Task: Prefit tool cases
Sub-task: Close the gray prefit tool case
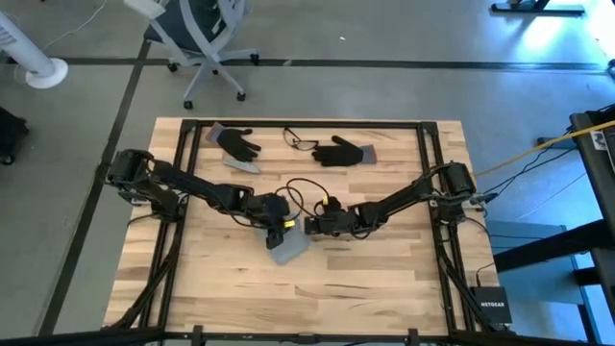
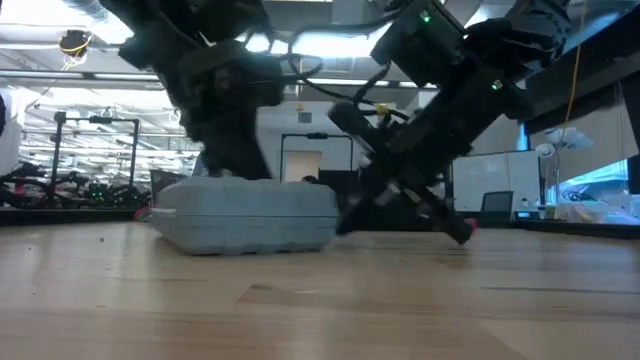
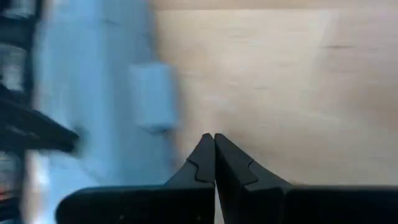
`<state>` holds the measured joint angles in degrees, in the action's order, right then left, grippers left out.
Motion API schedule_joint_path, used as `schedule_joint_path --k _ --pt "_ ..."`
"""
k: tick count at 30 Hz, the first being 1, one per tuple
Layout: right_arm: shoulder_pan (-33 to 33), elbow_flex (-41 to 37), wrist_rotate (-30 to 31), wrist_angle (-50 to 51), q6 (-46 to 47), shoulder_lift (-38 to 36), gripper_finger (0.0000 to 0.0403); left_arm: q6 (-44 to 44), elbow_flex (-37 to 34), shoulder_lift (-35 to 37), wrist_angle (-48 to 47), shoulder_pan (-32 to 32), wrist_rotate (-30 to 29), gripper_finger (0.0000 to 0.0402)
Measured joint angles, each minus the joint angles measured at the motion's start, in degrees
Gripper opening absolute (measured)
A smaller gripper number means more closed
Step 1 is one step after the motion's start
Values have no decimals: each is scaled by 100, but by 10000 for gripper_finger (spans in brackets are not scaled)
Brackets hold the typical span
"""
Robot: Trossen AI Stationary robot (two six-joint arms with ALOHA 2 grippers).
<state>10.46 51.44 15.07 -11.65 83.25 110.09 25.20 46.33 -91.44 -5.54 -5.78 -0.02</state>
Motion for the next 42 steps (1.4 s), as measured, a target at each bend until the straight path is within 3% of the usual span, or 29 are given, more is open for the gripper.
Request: schedule_joint_path --k 5,11,14,17,20,30,38,42 --pt "-259 2 -291 358 -716 -341 0 411 -1 606 -1347 -93 -517 0" --pt "-466 -1 -589 405 -1010 -365 0 620 1 1406 -1489 -76 -1071 0" --pt "-496 0 -758 318 -1079 -365 0 1231 14 1823 -1982 -25 -1266 0" --pt "-496 0 -888 273 -1204 -372 0 2037 -11 2119 -3211 -125 -1728 0" --pt "-496 0 -1016 275 -1299 -372 0 2650 -212 2303 -3972 -260 -1651 0" --pt "-605 6 -1154 220 -1329 -372 0 3151 -1150 2347 -2955 -232 -1352 0" --pt "-278 9 -1125 350 -1331 -504 0 1741 -1522 2097 -1449 338 -1299 0" --pt "-66 10 -840 924 -1335 -755 0 1410 -1523 1675 -388 628 -914 0"
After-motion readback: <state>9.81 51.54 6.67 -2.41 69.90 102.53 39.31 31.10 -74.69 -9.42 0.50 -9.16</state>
